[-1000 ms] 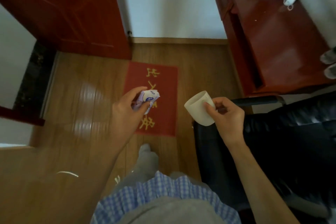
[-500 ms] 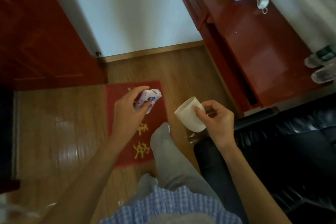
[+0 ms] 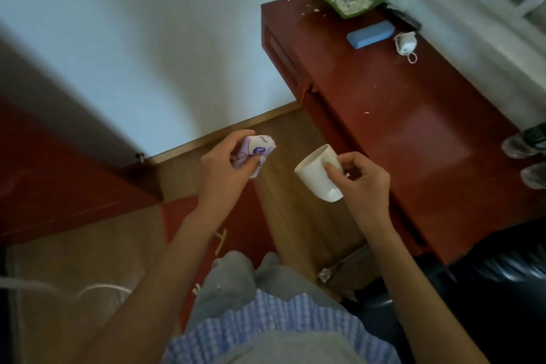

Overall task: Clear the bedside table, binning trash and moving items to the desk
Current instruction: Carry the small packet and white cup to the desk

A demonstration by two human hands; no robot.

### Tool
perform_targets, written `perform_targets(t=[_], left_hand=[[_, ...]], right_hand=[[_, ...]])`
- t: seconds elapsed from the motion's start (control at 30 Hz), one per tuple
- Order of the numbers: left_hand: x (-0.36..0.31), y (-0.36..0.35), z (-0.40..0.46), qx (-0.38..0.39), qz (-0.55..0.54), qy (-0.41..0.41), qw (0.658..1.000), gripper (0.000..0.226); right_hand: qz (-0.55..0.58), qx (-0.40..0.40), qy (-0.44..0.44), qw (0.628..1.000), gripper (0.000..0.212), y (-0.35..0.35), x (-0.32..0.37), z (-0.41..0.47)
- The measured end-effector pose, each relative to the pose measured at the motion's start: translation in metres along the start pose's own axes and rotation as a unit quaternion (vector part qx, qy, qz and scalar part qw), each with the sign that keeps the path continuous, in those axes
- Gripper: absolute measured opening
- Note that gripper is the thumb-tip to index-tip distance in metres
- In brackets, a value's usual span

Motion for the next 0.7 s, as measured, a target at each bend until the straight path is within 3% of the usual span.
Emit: perform_targets(t=[0.17,0.37,0.7], left_hand=[[-0.003,-0.054,0.062,0.083,0.002,-0.002,0.997,0.035],[-0.023,-0.124,0.149,0.166,-0.021,-0.057,0.984,0.036],[-0.043,-0.247,0.275,0.312,-0.031,-0.108,0.944,0.037]], right_hand=[[0.000,-0.055,-0.024,0.998,0.006,0.023,-0.023,0.059],[-0.016,-0.130,-0.063,0.989,0.008,0.048,-0.049,0.118],[-0.016,-0.285,-0.159,0.945,0.008,0.095,-0.083,0.197]])
Point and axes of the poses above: each hand's wrist, its own z-axis towards the middle knuckle, its own y-axis out of the back of the hand, x = y × z, the point moved 10 cm from there along z, towards the middle knuckle
